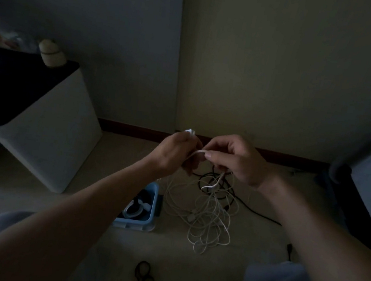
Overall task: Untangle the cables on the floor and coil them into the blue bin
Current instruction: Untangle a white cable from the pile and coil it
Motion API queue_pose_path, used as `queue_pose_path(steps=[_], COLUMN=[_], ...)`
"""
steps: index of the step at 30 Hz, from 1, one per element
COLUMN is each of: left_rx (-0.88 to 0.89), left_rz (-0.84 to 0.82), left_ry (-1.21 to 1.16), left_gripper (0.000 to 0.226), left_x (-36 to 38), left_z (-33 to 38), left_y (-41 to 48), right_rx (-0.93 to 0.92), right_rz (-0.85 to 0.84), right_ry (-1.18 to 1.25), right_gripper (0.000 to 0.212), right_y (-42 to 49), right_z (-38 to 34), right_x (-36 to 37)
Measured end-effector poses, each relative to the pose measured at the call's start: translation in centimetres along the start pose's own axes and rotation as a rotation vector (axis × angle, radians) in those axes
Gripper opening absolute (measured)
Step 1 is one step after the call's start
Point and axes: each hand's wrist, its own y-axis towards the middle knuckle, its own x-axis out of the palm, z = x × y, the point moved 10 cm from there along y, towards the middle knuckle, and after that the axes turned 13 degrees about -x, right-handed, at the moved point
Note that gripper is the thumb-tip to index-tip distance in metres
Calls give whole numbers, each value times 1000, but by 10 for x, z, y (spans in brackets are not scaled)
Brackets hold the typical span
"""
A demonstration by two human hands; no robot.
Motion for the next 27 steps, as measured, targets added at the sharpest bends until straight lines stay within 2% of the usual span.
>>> queue_pose_path(steps=[8, 12, 16, 23, 27], left_rx=[-131, -206, -178, -189, -183], left_rz=[-214, -389, -413, -521, -509], left_ry=[-73, -235, -318, -604, -807], left_gripper=[47, 48, 37, 29, 31], left_x=[27, 43, 37, 34, 25], left_z=[0, -2, 7, 15, 17], left_y=[-8, -13, -17, -21, -18], right_rx=[-128, -125, -95, 126, 229], right_rz=[220, 268, 229, 51, 2], right_ry=[-163, -212, -209, -128, -66], right_gripper=[9, 7, 13, 37, 40], right_y=[1, 3, 4, -1, -2], right_z=[-11, -4, 6, 37, 53], right_x=[-37, -47, -44, -19, 0])
